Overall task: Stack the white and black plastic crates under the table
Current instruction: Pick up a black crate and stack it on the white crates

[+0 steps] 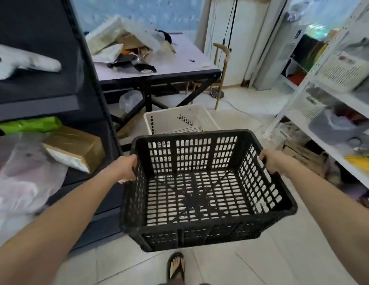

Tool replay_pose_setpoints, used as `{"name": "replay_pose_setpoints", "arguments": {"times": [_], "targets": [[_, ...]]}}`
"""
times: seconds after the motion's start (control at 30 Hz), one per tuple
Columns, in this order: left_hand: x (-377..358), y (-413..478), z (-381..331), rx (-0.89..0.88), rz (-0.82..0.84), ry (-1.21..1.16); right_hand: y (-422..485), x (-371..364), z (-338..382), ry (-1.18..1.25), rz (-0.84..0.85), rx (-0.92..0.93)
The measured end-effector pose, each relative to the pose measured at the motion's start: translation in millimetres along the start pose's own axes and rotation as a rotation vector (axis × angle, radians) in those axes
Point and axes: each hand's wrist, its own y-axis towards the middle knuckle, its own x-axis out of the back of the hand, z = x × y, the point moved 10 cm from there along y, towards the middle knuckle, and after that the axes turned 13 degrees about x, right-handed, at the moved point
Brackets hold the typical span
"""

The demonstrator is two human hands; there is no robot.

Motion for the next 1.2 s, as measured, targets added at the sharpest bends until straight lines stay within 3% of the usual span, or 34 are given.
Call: {"name": "replay_pose_setpoints", "arguments": {"times": [0.33,0.63,0.87,1.2], "targets": [[123.7,160.1,-85.7,0.054,-0.158,0.026,217.4,136.9,-8.5,-0.011,-0.043,0.094],[192.5,294.2,-115.9,0.192,-0.244,-0.066,404.5,230.3,11.9,0.01,-0.036,0.241],[213.4,375.1,-119.1,0.258,-0.204,-0.105,505.5,259.8,34.7,0.051,-0.059,0.273],[226.3,439.5,-112.6,0.293,-0.205,-0.072,574.0,263.1,56.7,0.08,-0.042,0.276]]}}
